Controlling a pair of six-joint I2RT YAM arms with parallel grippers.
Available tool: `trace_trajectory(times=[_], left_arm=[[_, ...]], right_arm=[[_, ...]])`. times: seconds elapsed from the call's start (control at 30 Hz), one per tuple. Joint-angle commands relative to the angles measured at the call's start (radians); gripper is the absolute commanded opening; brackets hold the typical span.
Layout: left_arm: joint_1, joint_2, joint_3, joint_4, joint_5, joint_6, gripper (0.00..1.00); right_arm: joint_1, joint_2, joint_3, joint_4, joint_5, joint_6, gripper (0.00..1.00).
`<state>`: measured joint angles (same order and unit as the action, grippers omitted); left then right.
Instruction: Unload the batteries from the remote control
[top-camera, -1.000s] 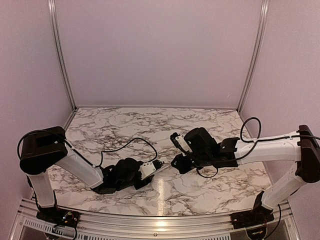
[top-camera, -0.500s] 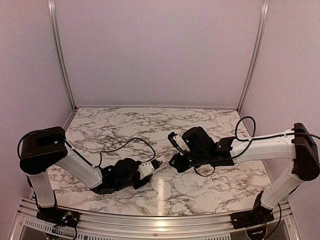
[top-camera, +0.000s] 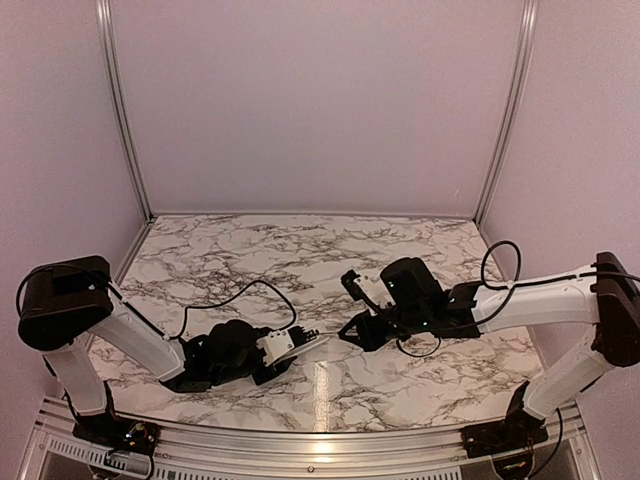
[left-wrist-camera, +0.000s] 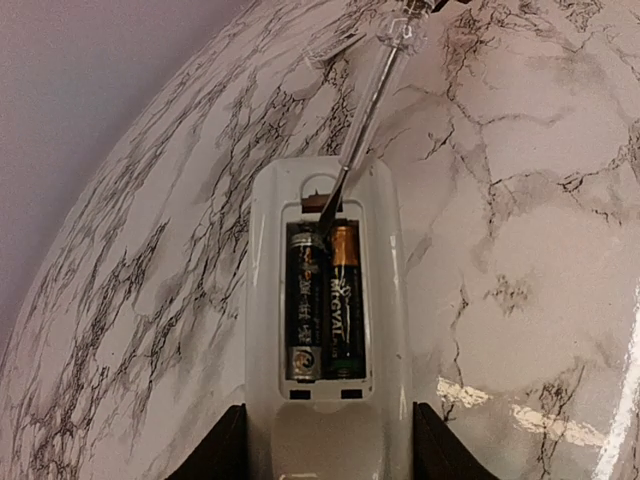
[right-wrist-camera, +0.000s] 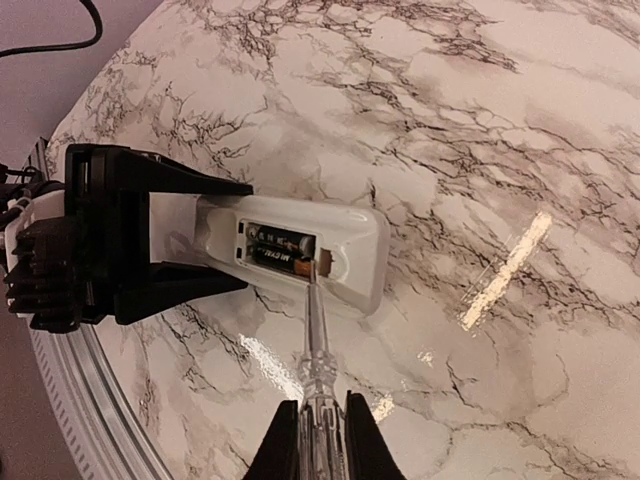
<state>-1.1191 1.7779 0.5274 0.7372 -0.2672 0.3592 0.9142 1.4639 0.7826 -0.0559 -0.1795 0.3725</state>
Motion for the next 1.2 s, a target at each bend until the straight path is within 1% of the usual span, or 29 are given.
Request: trace_trajectory(times=[0.0, 0.27, 0.33, 0.43, 0.57, 0.6, 0.73, 0.9, 1.0, 1.17], left_arm=[[-0.019, -0.076, -0.026, 0.139, 0.1, 0.017, 0.0], [-0.02, -0.11, -0.063, 0.18, 0.143, 0.019, 0.0], [-0.021, -0.114, -0.068, 0.187, 0.146, 0.018, 0.0], [-0.021, -0.121, -0.069, 0.188, 0.139, 0.015, 0.0], [-0.022, -0.115, -0.061, 0.177, 0.138, 0.015, 0.0], [-0.022, -0.111, -0.057, 0.172, 0.137, 0.014, 0.0], [-0.026, -0.09, -0.038, 0.157, 0.111, 0.022, 0.0], [-0.033, -0.07, -0.023, 0.146, 0.077, 0.025, 0.0], [-0.033, -0.062, -0.015, 0.139, 0.067, 0.026, 0.0], [-0.034, -0.04, -0.007, 0.143, 0.05, 0.03, 0.0]], right_arm=[[-0.023, 0.013, -0.011, 0.011, 0.036, 0.004, 0.0], [-0.023, 0.021, -0.034, 0.045, 0.014, 0.029, 0.0], [-0.024, 0.027, -0.042, 0.082, 0.009, 0.039, 0.0], [-0.023, 0.042, -0.042, 0.086, 0.014, 0.046, 0.0], [-0.015, 0.071, -0.006, 0.059, 0.035, 0.041, 0.0], [-0.009, 0.08, 0.008, 0.026, 0.049, 0.038, 0.0], [0.038, 0.13, 0.092, -0.07, 0.157, 0.024, 0.0], [0.069, 0.187, 0.167, -0.118, 0.175, 0.029, 0.0], [0.075, 0.22, 0.192, -0.117, 0.161, 0.031, 0.0], [0.074, 0.248, 0.191, -0.044, 0.053, 0.04, 0.0]])
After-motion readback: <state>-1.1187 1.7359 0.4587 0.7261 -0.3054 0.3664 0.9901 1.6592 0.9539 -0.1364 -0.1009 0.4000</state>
